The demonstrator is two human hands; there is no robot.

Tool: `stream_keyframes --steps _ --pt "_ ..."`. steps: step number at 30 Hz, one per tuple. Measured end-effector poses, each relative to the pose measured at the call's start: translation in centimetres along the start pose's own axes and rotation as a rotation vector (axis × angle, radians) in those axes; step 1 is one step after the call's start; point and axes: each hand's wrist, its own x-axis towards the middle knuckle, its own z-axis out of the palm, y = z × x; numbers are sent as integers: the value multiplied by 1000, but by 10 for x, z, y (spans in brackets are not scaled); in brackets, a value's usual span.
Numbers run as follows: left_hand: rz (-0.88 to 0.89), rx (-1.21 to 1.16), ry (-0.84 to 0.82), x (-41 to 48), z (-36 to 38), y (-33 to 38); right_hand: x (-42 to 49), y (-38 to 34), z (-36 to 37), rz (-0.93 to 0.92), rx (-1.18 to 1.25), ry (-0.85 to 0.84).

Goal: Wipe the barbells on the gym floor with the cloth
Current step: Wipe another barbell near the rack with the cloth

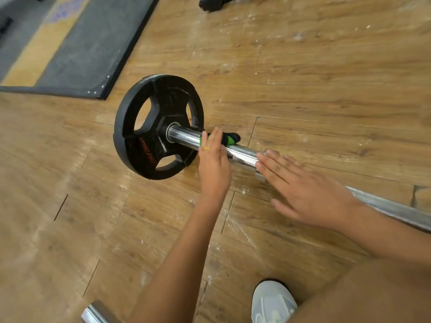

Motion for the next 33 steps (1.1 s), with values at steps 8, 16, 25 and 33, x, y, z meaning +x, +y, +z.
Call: stream_keyframes --steps 8,16,25,33 --pt "-60 -71 36 9 8 6 4 12 -2 10 47 -14" --pt "-58 -8 86 20 23 16 7 25 -5 12 109 -11" --pt "-55 -59 83 21 26 16 10 33 -8 30 168 -4" --pt "13 29 -11 25 18 11 12 37 -11 33 181 -22"
